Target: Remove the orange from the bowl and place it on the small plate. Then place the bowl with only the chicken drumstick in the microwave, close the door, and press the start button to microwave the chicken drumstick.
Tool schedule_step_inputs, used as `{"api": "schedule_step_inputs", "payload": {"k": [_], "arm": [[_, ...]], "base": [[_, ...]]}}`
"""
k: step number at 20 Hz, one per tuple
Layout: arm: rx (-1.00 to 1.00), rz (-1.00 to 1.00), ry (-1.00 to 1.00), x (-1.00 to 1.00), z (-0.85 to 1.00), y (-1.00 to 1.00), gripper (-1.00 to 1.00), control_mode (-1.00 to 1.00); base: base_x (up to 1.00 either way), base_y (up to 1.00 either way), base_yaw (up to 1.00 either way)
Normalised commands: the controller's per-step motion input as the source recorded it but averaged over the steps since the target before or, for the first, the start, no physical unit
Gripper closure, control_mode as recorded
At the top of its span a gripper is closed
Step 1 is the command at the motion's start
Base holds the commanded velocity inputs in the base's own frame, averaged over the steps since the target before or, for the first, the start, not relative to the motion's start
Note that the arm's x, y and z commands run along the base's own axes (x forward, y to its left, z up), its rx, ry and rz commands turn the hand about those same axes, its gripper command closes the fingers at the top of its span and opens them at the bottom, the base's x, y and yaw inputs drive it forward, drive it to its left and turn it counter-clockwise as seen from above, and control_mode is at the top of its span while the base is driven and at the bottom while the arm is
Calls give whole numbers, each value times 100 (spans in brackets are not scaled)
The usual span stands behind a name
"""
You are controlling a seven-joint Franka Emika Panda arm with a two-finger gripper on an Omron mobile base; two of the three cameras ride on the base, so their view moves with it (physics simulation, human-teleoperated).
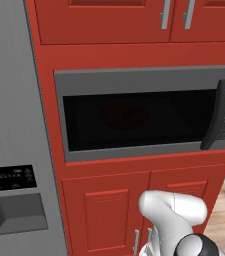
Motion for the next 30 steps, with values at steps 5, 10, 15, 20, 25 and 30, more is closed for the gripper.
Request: {"api": "schedule_step_inputs", "payload": {"k": [5,10,15,20,25,30], "arm": [[3,0,1,10,-12,-6,-100,-100],[4,0,1,9,-9,-11,-100,-100],[4,0,0,16,-6,-3,-100,-100],[4,0,1,18,-6,-2,-100,-100],[5,0,0,18,-9,-1,-100,-100],[5,0,0,20,-3,0,-100,-100]], "base": [[0,0,0],[0,0,0],[0,0,0],[0,0,0],[0,0,0],[0,0,0]]}}
